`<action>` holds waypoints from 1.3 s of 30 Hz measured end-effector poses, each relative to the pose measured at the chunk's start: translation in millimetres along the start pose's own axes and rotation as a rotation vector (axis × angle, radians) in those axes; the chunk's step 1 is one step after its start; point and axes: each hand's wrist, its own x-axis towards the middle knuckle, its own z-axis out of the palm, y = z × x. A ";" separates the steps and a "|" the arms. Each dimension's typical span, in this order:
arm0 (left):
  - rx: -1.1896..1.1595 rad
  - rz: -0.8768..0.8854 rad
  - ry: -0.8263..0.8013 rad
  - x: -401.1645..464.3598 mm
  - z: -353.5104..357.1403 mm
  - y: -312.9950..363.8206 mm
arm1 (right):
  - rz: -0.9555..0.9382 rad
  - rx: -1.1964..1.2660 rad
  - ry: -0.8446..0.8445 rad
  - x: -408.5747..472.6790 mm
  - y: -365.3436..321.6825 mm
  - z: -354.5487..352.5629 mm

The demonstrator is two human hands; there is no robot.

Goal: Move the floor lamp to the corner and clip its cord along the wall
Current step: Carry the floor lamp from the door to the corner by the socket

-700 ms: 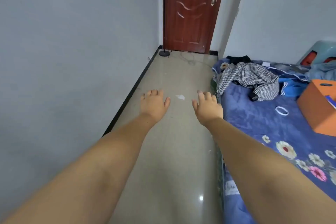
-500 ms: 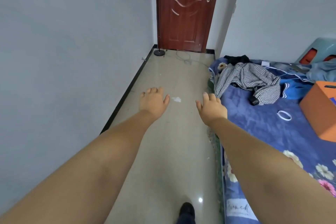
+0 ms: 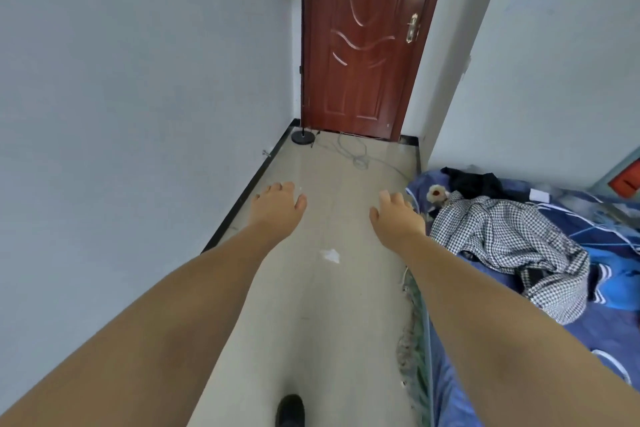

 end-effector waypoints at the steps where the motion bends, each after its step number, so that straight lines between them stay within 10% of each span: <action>1: -0.002 0.004 -0.002 31.4 3.3 -1.3 | -0.007 -0.004 0.000 31.0 -0.9 2.9; 39: 0.107 0.047 -0.017 1188.7 118.7 -52.9 | -0.018 0.067 -0.078 1198.9 -26.6 30.8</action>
